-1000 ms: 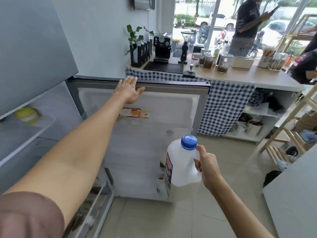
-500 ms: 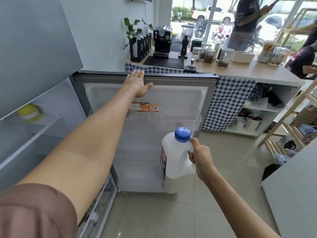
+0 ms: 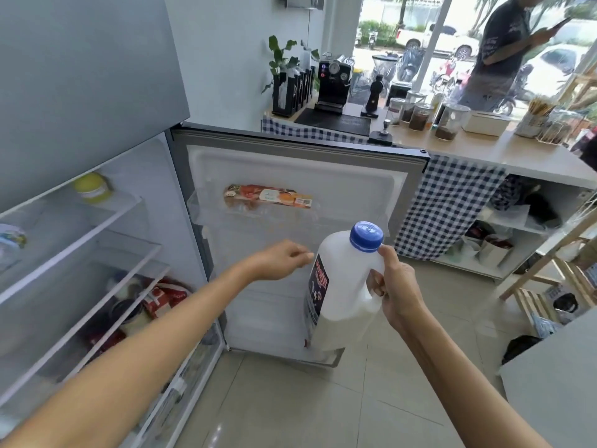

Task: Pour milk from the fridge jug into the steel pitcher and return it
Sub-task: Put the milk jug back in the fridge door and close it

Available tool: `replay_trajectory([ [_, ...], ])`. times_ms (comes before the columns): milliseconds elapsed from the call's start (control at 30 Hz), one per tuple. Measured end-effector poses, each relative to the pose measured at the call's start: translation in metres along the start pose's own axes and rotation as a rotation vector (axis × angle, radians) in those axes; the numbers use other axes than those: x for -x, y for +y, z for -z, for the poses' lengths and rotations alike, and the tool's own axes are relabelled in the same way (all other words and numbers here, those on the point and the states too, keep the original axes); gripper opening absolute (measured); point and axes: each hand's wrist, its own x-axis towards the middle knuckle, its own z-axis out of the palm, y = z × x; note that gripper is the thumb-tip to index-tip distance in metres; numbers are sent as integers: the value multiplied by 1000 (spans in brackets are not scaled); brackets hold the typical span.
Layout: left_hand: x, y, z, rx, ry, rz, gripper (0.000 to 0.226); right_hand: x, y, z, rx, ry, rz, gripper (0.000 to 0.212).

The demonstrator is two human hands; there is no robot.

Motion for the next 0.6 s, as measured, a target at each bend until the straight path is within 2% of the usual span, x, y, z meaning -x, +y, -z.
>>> replay_trajectory([
  [67,7,-16,-28,226,-78,111,40,1,-1,-2,3,-13,0,32],
  [267,21,-73,-93,823,-157,421,47,3,11,-5,22,-48,-22,35],
  [367,23,-87,-121,1204,-84,473,37,4,22,-11,55,-84,-44,32],
  [467,23,-95,-139,1332,9,548,27,2,38,-17,124,-138,-56,28],
  [600,27,-112,-142,1345,44,673,24,-6,56,-18,259,-290,-74,40],
])
